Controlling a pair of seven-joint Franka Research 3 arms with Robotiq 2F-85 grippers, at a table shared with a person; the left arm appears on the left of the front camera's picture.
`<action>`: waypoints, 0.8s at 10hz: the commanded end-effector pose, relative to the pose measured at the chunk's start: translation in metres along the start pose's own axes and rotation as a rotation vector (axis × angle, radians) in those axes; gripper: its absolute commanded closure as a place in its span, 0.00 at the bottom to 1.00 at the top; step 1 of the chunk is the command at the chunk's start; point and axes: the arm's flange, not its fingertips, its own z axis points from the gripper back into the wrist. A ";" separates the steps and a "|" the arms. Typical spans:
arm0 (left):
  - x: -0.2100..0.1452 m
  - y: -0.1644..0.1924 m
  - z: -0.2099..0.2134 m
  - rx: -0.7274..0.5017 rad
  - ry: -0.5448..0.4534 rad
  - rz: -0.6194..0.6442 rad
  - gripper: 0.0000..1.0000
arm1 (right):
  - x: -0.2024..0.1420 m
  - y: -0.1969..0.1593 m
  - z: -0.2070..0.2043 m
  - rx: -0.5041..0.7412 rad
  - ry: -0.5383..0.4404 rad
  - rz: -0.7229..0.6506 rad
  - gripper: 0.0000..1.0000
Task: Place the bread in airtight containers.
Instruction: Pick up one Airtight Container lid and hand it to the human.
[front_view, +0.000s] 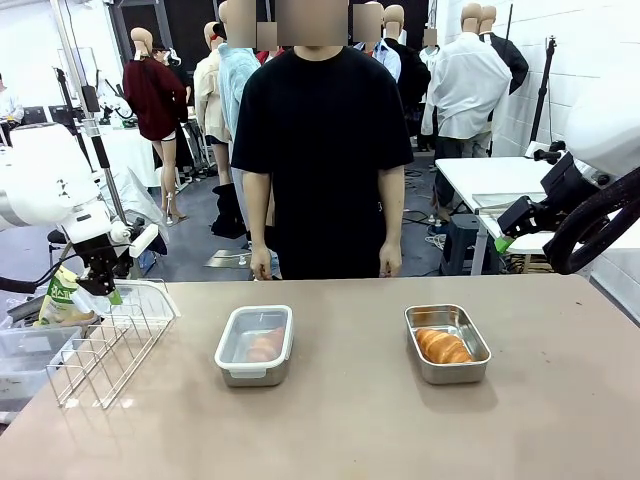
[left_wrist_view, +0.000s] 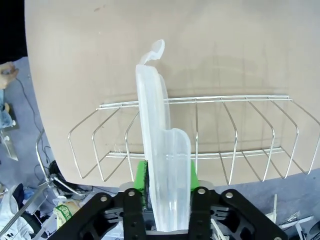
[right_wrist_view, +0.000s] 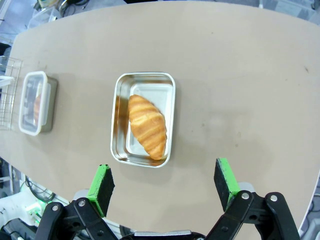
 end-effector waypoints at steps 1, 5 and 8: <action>-0.006 0.006 0.000 -0.023 -0.027 0.007 1.00 | 0.000 0.001 -0.001 0.002 0.000 0.001 0.00; -0.004 0.005 0.007 -0.041 -0.024 0.017 1.00 | 0.000 0.001 -0.001 0.002 0.000 0.001 0.00; -0.001 0.004 0.004 -0.018 -0.004 0.004 1.00 | 0.000 0.001 -0.001 0.002 0.000 0.001 0.00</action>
